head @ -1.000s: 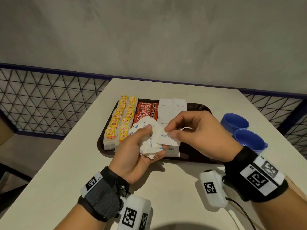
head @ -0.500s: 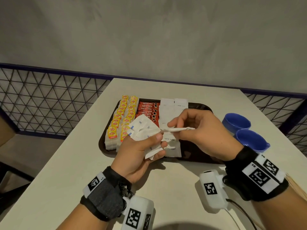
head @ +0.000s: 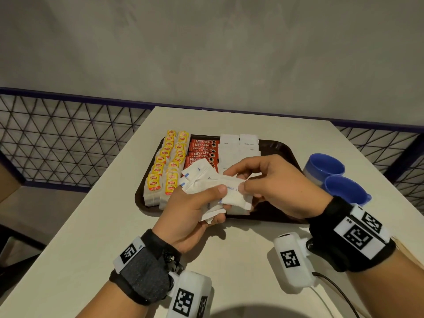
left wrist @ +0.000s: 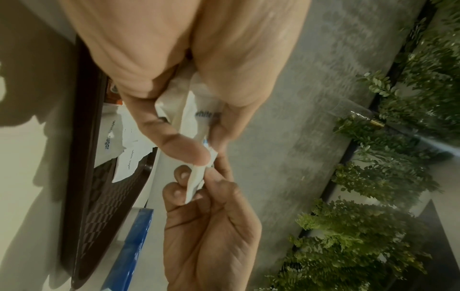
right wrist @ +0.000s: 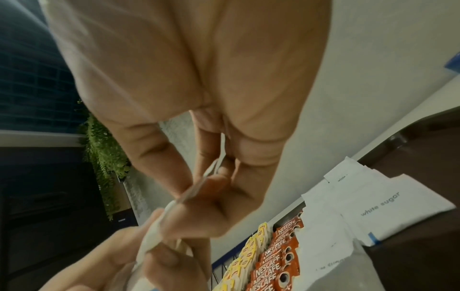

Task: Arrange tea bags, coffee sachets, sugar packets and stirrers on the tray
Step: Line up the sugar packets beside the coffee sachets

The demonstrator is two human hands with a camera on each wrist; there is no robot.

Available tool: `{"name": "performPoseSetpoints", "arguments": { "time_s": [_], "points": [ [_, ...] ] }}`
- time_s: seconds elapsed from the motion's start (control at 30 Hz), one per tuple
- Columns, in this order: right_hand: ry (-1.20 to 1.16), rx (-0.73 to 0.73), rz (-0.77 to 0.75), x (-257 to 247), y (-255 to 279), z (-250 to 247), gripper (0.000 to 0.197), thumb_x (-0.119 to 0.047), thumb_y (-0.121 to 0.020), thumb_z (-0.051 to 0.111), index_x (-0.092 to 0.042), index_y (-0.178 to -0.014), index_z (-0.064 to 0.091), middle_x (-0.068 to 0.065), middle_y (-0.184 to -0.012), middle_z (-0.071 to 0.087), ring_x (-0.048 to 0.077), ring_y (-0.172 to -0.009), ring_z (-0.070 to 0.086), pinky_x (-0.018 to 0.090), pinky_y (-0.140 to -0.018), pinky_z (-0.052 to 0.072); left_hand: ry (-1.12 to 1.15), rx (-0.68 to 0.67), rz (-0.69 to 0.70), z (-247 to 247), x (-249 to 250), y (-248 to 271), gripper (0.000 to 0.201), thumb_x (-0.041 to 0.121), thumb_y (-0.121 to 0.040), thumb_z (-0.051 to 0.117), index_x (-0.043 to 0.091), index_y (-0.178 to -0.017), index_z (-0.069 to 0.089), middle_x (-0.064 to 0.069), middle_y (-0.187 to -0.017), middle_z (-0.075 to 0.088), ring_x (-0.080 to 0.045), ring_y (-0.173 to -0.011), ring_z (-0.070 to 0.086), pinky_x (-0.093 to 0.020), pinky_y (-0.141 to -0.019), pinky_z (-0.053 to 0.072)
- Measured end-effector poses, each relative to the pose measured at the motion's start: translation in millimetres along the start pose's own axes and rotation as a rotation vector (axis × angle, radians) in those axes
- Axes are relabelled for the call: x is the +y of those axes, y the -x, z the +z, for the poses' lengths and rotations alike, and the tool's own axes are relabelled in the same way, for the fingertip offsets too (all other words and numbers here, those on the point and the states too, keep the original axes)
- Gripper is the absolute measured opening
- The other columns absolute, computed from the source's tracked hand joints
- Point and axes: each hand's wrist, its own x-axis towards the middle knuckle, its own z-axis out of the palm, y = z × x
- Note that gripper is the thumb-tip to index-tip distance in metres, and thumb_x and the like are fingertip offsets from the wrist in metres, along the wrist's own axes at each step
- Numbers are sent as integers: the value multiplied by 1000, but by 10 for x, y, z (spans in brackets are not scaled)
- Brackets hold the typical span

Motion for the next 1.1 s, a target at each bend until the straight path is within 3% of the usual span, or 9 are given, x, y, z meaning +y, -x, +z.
{"name": "performPoseSetpoints", "arguments": {
  "time_s": [0.1, 0.27, 0.37, 0.47, 0.57, 0.67, 0.83, 1.0, 1.1],
  "points": [
    [-105, 22, 33, -12, 12, -27, 28, 0, -89, 76, -20, -107, 77, 16, -105, 73, 36, -91, 75, 36, -71, 65, 23, 38, 29, -12, -3, -6, 37, 1, -94, 65, 7, -130, 65, -18, -122, 74, -25, -89, 72, -25, -52, 54],
    [-217, 19, 64, -20, 17, -38, 41, 6, -82, 81, -11, -115, 64, 21, -99, 75, 38, -91, 77, 50, -76, 65, 76, 71, 50, -22, 9, -14, 38, 1, -94, 65, 10, -132, 63, -16, -122, 74, -28, -97, 76, -26, -56, 58],
    [-236, 53, 60, -11, 16, -16, 43, 8, -81, 81, -10, -111, 56, 23, -102, 72, 36, -93, 78, 45, -69, 67, 98, 74, 59, -12, 8, -15, 39, 1, -94, 65, 10, -133, 62, -15, -121, 75, -28, -95, 76, -26, -59, 60],
    [-174, 92, 38, 11, 1, -91, 30, 6, -82, 80, -5, -103, 62, 34, -97, 69, 45, -88, 75, 40, -67, 67, 114, 88, 45, -2, 12, -25, 31, 5, -92, 68, 10, -122, 67, -13, -114, 77, -26, -91, 76, -28, -61, 61],
    [-20, 221, 86, 70, -56, -295, 15, 0, -83, 82, -5, -94, 74, 25, -94, 75, 33, -79, 76, 28, -66, 65, 133, 123, 24, -11, 15, -41, 27, 12, -81, 75, 5, -107, 70, -14, -96, 73, -24, -78, 75, -29, -58, 61],
    [134, 244, 214, 231, -168, -492, 9, -2, -85, 82, -8, -92, 79, 14, -87, 78, 24, -71, 76, 29, -72, 65, 137, 136, -6, -8, 9, -45, 16, 11, -89, 71, 6, -105, 70, -14, -96, 73, -24, -76, 74, -30, -59, 62],
    [339, 137, 316, 462, -366, -593, 10, -3, -87, 81, -12, -93, 80, 7, -87, 77, 27, -79, 78, 38, -81, 66, 159, 160, -42, 1, 10, -56, 41, 12, -93, 70, -4, -129, 62, -17, -99, 73, -29, -78, 74, -32, -57, 60],
    [367, 67, 330, 448, -491, -565, 13, -2, -89, 79, -8, -100, 78, 5, -90, 75, 20, -68, 77, 23, -70, 64, 165, 167, -49, 12, 19, -43, 53, 12, -88, 72, -7, -135, 57, -19, -101, 72, -30, -80, 73, -31, -57, 60],
    [444, -1, 353, 440, -582, -518, 15, -2, -89, 78, -7, -103, 78, 7, -91, 74, 22, -70, 78, 22, -68, 63, 168, 149, -54, 8, 13, -50, 55, 12, -88, 72, -6, -138, 55, -19, -105, 71, -31, -82, 73, -32, -58, 60]
  ]
}}
